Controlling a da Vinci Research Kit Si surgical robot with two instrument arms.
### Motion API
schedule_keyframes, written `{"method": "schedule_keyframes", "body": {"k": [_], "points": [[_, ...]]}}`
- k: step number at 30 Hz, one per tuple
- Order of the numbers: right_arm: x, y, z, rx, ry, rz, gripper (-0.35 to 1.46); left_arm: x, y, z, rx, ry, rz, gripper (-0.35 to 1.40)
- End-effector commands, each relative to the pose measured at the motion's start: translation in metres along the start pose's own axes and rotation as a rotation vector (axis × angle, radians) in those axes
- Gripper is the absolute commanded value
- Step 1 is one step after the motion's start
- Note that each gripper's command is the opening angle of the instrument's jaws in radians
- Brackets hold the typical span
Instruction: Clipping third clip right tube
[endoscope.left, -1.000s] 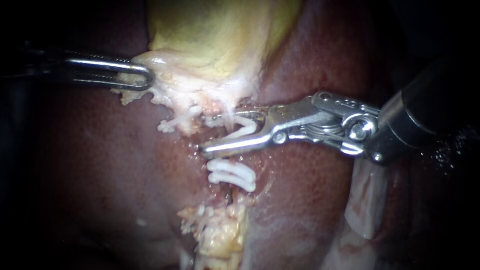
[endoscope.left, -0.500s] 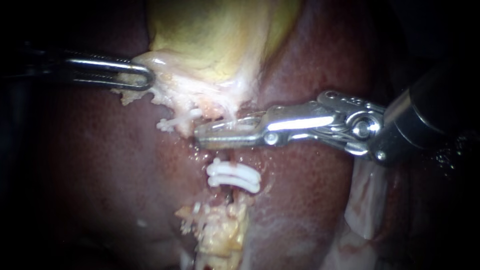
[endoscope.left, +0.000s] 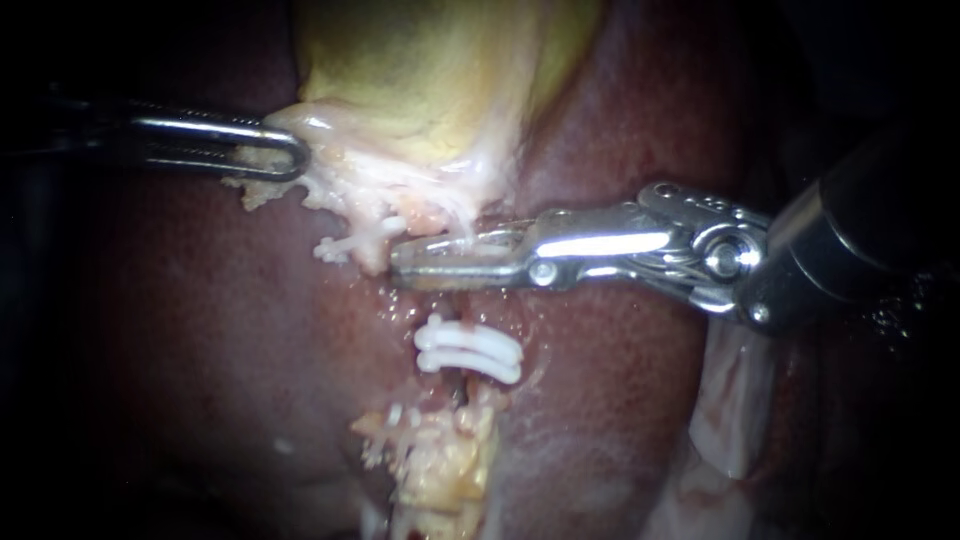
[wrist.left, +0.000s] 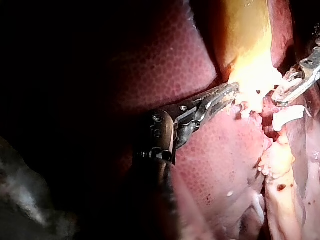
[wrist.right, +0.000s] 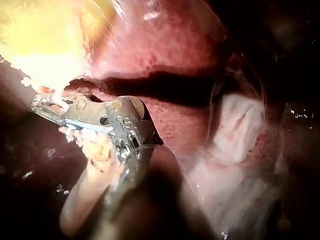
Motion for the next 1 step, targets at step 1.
{"method": "schedule_keyframes", "body": {"k": [1], "points": [[-0.0004,0.0002,0.0001,-0.002,0.0,-0.001,-0.33,0.0,0.0,0.0,0.0,0.0,0.0,-0.35]]}}
